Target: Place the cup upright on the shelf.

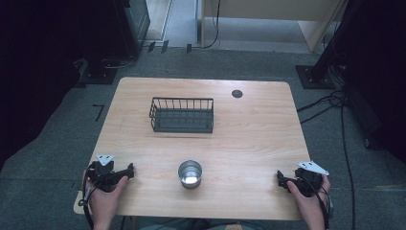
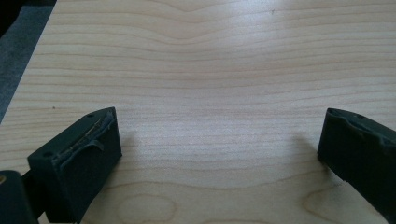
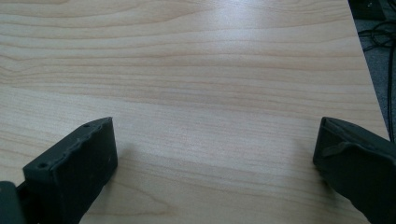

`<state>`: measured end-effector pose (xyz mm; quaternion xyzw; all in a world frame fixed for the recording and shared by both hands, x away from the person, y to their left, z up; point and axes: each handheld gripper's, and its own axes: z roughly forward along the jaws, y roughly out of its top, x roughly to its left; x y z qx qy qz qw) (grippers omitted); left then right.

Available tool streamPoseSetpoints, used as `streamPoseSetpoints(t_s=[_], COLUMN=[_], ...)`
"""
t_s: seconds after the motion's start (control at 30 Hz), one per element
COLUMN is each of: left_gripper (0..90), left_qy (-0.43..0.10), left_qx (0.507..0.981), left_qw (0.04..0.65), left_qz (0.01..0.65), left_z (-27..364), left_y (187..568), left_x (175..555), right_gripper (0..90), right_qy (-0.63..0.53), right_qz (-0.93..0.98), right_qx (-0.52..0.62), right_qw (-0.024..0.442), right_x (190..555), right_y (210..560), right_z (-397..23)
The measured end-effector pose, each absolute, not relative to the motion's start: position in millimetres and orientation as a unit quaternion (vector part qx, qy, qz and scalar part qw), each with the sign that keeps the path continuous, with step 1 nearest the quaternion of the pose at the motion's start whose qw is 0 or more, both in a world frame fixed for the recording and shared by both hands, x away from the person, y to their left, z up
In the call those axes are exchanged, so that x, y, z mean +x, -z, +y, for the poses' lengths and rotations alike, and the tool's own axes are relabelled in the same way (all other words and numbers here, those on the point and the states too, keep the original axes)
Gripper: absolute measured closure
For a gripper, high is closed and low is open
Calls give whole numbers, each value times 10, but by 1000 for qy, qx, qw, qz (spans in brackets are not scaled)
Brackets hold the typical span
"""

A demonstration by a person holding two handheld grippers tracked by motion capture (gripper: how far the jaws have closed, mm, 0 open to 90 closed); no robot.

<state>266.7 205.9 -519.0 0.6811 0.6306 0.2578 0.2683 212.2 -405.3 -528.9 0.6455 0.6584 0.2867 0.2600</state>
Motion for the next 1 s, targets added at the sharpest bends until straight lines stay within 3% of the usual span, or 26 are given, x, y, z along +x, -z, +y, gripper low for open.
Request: streamPoseSetpoints(t_s=[1.0], left_gripper=[0], left_qy=[-255], left_qx=[680], left_qw=[263], left_qz=[635], left_z=[2056], left_y=[5178], left_x=[2649], right_gripper=[0], right_qy=[-283], right_qz=[650], right_qx=[654], right_qw=[264], right_x=[2127], right_y=[5290], right_z=[-4027])
